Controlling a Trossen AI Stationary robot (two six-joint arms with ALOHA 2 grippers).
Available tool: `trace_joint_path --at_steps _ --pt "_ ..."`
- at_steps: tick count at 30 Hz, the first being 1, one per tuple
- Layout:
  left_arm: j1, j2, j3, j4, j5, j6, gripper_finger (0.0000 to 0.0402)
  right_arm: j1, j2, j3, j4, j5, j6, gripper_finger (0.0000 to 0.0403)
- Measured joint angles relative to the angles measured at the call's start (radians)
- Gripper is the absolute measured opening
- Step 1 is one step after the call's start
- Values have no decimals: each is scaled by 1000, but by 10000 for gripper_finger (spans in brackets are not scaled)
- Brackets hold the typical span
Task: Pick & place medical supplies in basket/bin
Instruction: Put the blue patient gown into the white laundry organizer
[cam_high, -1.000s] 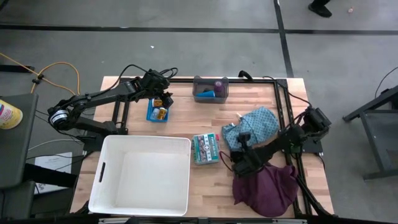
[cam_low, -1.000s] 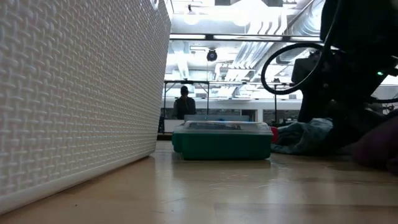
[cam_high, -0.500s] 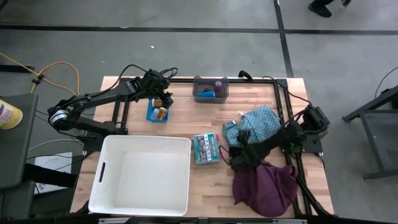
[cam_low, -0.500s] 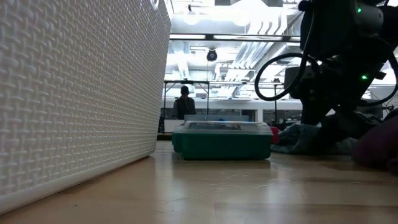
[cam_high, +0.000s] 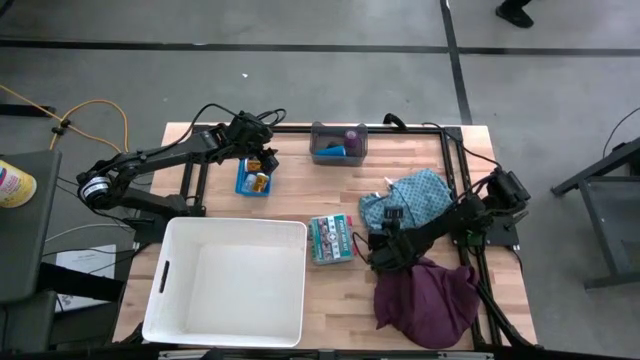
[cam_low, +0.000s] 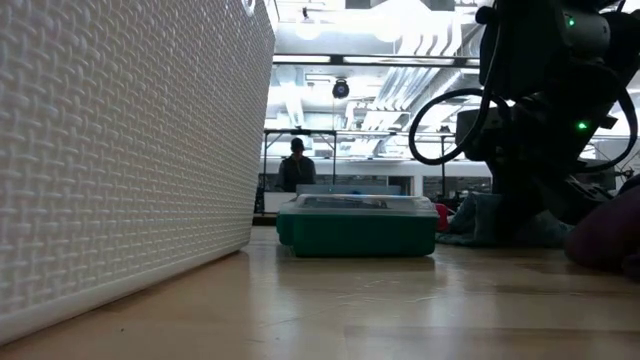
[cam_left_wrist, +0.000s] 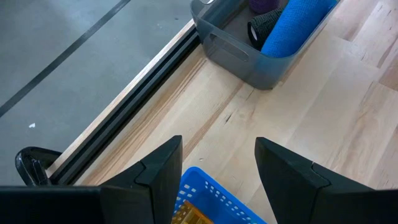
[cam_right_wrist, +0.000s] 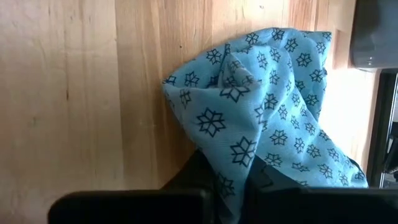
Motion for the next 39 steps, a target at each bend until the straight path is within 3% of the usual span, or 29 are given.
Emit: trace_joint_path --at_steps 7,12,18,31,39 --pt "0 0 0 0 0 0 194 1 0 0 0 7 -2 8" --pt "0 0 0 0 0 0 194 1 0 49 -33 75 -48 8" --pt "0 0 0 0 0 0 194 1 0 190 -176 197 -139 8" --pt "0 0 0 0 0 0 194 1 -21 522 -483 388 -143 7" --pt "0 0 0 0 0 0 194 1 -25 601 -498 394 -141 6"
